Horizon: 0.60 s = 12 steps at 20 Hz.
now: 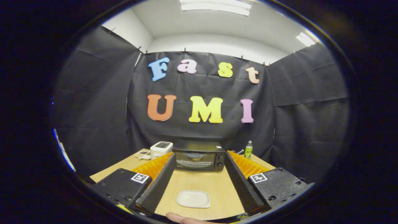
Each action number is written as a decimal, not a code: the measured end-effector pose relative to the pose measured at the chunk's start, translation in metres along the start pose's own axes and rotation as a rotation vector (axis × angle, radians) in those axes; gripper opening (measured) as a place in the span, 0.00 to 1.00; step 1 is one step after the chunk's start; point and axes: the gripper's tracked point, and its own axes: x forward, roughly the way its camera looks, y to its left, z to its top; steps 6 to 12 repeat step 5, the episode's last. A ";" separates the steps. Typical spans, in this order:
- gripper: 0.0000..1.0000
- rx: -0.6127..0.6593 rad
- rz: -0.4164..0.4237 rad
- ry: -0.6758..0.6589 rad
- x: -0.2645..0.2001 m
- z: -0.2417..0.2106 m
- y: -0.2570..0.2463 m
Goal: Open the toaster oven, put the food inside, and close the toaster oven door.
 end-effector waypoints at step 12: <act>1.00 -0.006 0.015 0.006 -0.008 -0.003 -0.002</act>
